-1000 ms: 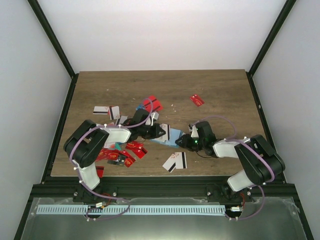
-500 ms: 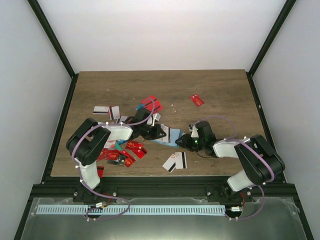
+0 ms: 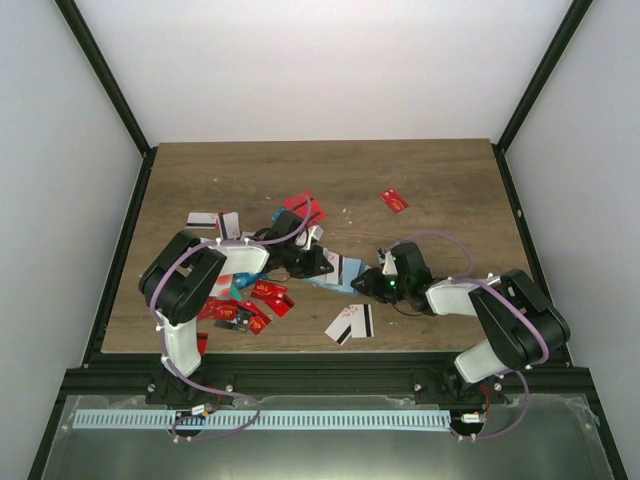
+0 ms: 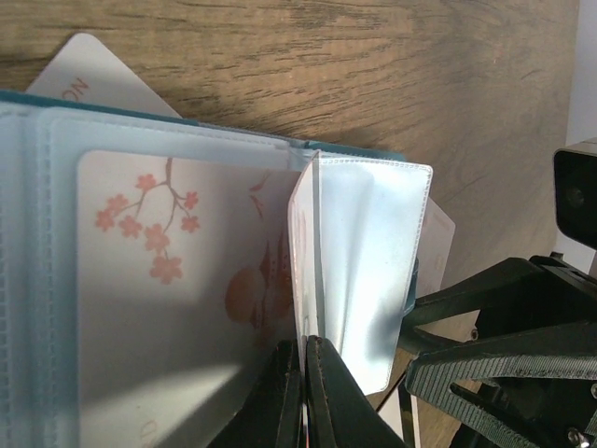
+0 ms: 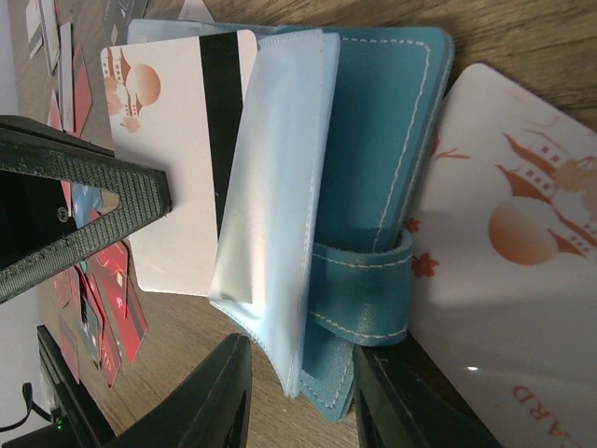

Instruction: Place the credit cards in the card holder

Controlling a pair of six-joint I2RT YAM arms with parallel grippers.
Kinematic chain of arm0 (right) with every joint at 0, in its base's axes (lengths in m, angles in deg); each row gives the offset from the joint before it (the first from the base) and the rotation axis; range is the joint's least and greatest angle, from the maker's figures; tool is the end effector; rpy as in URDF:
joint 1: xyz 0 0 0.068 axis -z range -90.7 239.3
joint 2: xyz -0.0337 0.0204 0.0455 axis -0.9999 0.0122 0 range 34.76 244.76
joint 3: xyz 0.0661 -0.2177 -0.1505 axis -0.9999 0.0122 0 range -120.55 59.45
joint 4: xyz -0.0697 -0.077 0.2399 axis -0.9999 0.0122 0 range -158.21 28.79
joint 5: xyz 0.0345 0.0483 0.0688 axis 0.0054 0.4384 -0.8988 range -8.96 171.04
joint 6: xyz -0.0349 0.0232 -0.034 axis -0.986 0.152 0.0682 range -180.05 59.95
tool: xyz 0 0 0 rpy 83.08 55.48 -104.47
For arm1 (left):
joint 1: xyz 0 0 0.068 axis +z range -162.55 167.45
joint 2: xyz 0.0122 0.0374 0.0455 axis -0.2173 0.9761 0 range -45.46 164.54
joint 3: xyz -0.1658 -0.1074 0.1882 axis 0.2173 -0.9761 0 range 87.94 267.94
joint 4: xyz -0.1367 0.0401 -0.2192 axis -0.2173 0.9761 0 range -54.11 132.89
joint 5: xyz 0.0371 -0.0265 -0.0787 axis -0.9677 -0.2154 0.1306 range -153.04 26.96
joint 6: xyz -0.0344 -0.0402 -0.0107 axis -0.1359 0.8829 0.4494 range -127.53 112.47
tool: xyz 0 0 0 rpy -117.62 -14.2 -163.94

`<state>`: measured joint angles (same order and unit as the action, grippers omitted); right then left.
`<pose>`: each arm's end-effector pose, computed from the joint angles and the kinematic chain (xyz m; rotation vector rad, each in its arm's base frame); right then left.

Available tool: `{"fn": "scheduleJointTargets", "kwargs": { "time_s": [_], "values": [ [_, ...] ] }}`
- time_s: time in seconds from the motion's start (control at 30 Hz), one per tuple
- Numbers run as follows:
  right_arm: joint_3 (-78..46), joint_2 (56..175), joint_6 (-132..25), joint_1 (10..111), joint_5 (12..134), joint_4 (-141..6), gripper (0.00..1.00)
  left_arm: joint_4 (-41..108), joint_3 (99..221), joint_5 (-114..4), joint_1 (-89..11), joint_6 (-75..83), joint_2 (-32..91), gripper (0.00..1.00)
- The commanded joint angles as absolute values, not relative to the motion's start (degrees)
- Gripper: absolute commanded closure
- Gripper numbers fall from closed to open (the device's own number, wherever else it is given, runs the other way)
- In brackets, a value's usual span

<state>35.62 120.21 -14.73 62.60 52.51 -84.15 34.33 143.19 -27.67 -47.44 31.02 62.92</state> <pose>0.2084 0.1239 0.1143 0.1526 2.5713 1.1407 0.2854 -0.2242 0.1233 0.2131 2.6993 -1.2487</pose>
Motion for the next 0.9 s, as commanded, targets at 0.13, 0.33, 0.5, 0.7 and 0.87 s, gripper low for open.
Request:
{"fn": "scheduleJointTargets", "kwargs": {
  "time_s": [0.13,0.33,0.5,0.7,0.87],
  "values": [
    [35.5,122.0,-13.4,62.9,52.9,-82.7,0.68,41.4,143.3,-32.0,-47.6,32.2,62.8,0.96],
    [35.5,122.6,-13.4,62.9,52.5,-83.4,0.69,47.5,145.2,-34.6,-47.5,30.5,62.4,0.96],
    [35.5,122.6,-13.2,62.9,52.5,-83.9,0.68,50.5,146.8,-35.2,-47.2,29.6,63.0,0.96],
    [35.3,122.8,-12.9,62.9,52.6,-84.0,0.69,50.8,146.4,-36.6,-47.0,30.6,62.5,0.96],
    [34.9,123.1,-13.5,62.9,52.3,-83.8,0.69,53.2,148.7,-32.5,-47.0,26.3,63.7,0.96]
  ]
}}
